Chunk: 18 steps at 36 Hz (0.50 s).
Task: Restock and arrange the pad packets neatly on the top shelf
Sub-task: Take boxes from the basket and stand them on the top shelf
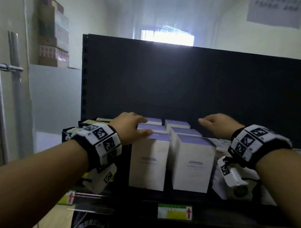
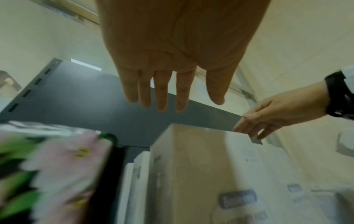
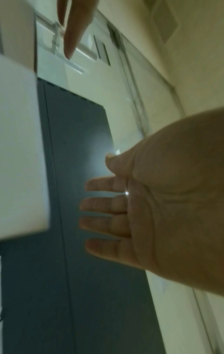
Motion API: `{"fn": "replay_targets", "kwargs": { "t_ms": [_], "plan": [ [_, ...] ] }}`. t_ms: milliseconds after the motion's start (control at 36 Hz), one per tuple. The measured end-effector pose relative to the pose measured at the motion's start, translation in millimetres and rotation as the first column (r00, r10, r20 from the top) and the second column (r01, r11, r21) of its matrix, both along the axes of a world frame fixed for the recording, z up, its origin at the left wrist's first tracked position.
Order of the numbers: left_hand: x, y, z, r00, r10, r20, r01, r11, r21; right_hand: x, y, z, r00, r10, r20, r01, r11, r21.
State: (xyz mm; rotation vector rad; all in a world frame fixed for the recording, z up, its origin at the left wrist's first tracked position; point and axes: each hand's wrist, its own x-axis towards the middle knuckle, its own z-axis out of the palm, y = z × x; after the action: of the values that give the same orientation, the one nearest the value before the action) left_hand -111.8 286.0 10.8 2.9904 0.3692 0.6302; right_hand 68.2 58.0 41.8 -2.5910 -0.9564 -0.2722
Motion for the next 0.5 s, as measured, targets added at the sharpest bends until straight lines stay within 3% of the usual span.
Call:
{"fn": "replay_targets", "kwargs": {
  "t_ms": [139, 333, 500],
  "plan": [
    [32, -7, 17, 0.997, 0.052, -0.055, -0.061, 0.984, -0.167, 35, -13, -7, 0.988, 0.029, -0.153, -0.033, 0.999, -0.023],
    [50, 7, 10, 0.98, 0.049, -0.192, -0.13, 0.892, -0.433, 39, 8, -13, 0.923, 0.074, -0.377, -0.094, 0.995, -0.033],
    [59, 5, 1, 0.965, 0.1, -0.243, -0.182, 0.92, -0.346, 38, 20, -19, 0.928, 0.097, -0.359, -0.16, 0.976, -0.149]
  ]
}}
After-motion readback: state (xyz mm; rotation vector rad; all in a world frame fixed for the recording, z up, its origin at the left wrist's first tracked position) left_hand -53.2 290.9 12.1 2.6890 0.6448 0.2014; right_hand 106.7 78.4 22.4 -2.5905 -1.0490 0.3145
